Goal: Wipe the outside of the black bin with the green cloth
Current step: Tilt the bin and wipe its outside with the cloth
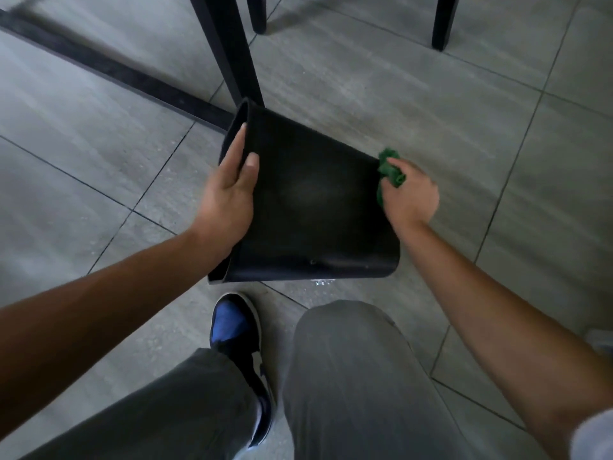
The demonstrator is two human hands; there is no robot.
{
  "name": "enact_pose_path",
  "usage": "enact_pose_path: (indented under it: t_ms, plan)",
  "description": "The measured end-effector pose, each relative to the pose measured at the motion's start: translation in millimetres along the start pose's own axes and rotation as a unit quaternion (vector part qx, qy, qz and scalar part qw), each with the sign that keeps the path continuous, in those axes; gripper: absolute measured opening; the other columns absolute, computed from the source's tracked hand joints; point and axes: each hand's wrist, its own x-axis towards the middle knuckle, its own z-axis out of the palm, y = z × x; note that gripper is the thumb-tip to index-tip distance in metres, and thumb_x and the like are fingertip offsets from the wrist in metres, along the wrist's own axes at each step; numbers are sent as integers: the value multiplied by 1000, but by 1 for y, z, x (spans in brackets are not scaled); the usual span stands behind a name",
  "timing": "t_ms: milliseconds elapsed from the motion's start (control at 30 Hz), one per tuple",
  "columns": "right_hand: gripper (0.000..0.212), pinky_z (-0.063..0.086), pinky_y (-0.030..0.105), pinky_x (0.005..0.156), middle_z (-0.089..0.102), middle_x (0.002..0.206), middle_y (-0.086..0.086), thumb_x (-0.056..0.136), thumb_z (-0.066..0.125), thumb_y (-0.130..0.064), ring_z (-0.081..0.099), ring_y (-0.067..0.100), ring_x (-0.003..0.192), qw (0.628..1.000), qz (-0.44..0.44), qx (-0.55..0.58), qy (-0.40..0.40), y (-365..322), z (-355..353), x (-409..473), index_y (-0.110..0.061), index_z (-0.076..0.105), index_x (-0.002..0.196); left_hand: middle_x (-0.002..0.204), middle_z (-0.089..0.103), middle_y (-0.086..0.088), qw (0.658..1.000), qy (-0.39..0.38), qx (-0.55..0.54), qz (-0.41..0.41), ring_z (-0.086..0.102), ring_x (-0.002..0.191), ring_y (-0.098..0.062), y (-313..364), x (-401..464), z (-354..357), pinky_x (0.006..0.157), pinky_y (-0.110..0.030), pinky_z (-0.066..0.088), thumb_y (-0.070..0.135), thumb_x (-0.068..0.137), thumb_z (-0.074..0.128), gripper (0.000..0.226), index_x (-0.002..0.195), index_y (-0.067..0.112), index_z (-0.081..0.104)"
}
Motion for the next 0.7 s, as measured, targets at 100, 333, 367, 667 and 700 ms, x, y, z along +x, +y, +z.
enact_pose_path:
  t_ms: [100,333,367,667,700]
  plan:
    - [42,41,26,112,67,141,4,87,71,-18,61,22,133,988,-132,80,4,-44,5,-32,-24,73,128,119,65,39,1000,1,-7,18,67,112,5,7,9,9,86,-21,60,45,109,41,53,160,41,29]
    - [48,39,37,119,59,150,7,88,69,-23,52,29,142,928,-367,47,-44,-41,15,-67,-21,67,135,137,65,9,999,1,26,41,63,126,-11,7,8,3,108,-41,51,27,108,46,55,162,27,33]
    - [50,38,34,118,57,152,5,88,70,-19,51,28,142,958,-282,22,-41,-25,11,-51,-22,67,137,135,64,16,999,7,31,31,66,120,-7,6,6,1,102,-39,56,30,108,46,55,161,36,31]
    - [34,47,36,105,70,133,1,89,68,-30,59,28,123,912,-396,104,-14,-69,23,-90,-24,74,122,143,61,0,997,2,59,56,60,129,-10,19,7,8,109,-32,50,11,110,43,55,162,26,31]
    - [35,48,37,102,68,134,1,88,69,-29,58,30,121,907,-414,77,-14,-62,24,-81,-24,73,123,144,61,-1,997,2,59,54,59,130,-13,17,6,4,111,-38,49,10,111,42,55,162,26,32]
